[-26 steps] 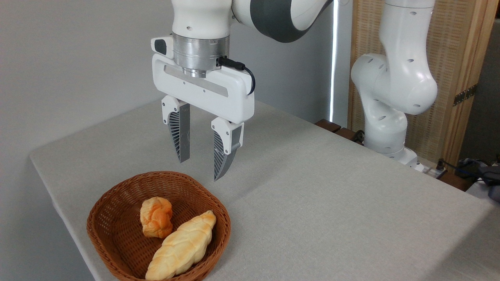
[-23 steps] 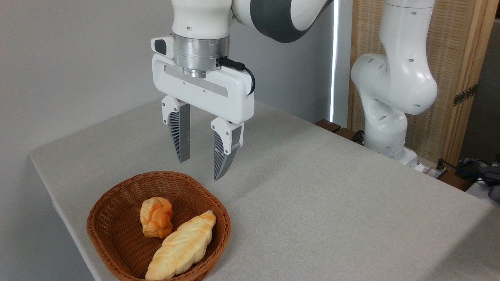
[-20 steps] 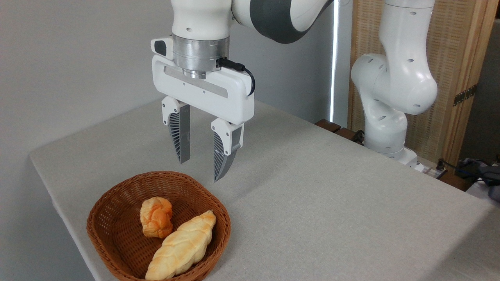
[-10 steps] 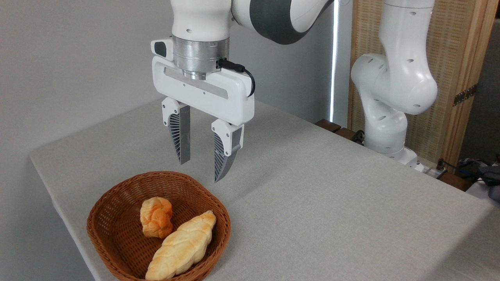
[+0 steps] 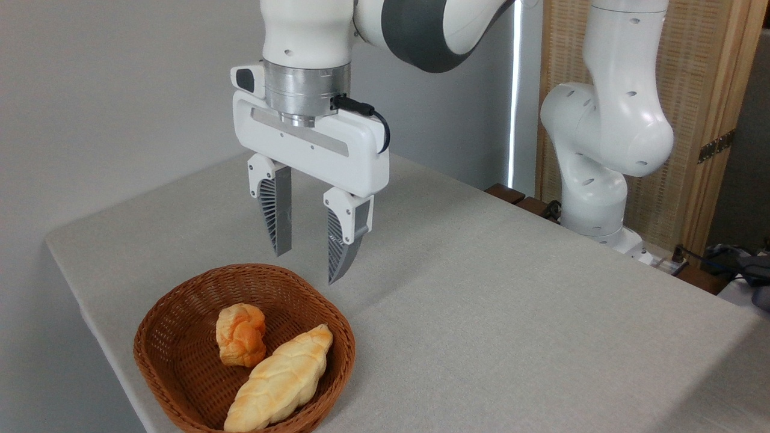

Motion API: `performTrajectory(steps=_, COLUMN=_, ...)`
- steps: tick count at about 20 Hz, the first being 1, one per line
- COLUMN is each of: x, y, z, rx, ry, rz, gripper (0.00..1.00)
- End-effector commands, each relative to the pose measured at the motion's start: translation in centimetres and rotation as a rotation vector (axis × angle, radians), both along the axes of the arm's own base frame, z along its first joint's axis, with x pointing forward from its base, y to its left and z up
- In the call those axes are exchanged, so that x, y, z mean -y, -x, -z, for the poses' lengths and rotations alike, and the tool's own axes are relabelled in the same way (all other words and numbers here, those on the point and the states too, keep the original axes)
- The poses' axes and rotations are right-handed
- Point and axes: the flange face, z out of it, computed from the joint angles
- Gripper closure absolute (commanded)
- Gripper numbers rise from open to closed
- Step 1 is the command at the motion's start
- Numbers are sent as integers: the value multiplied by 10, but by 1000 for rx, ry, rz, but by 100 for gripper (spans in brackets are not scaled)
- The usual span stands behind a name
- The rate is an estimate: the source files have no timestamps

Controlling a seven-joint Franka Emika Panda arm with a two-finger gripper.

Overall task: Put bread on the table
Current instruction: 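Lower the open gripper down over the small orange-brown bun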

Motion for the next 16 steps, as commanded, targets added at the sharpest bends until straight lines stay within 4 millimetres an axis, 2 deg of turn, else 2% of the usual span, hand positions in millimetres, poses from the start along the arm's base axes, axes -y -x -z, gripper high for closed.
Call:
performTrajectory(steps=1, x=8, y=-12, z=-2, rx=71, ry=1, rz=7, gripper=0)
performTrajectory(steps=5, x=15, y=-24, z=7, rx=124, ry=42, rz=-16, gripper=0)
performTrajectory(steps=8, x=35, y=-33, z=23, rx=131, ry=69, rz=-22, gripper=0)
performTrajectory(steps=12, x=53, y=-51, z=41, rx=181, ry=118, rz=-191, gripper=0)
performTrajectory(steps=16, x=65, y=-54, z=49, rx=181, ry=115, rz=-194, gripper=0)
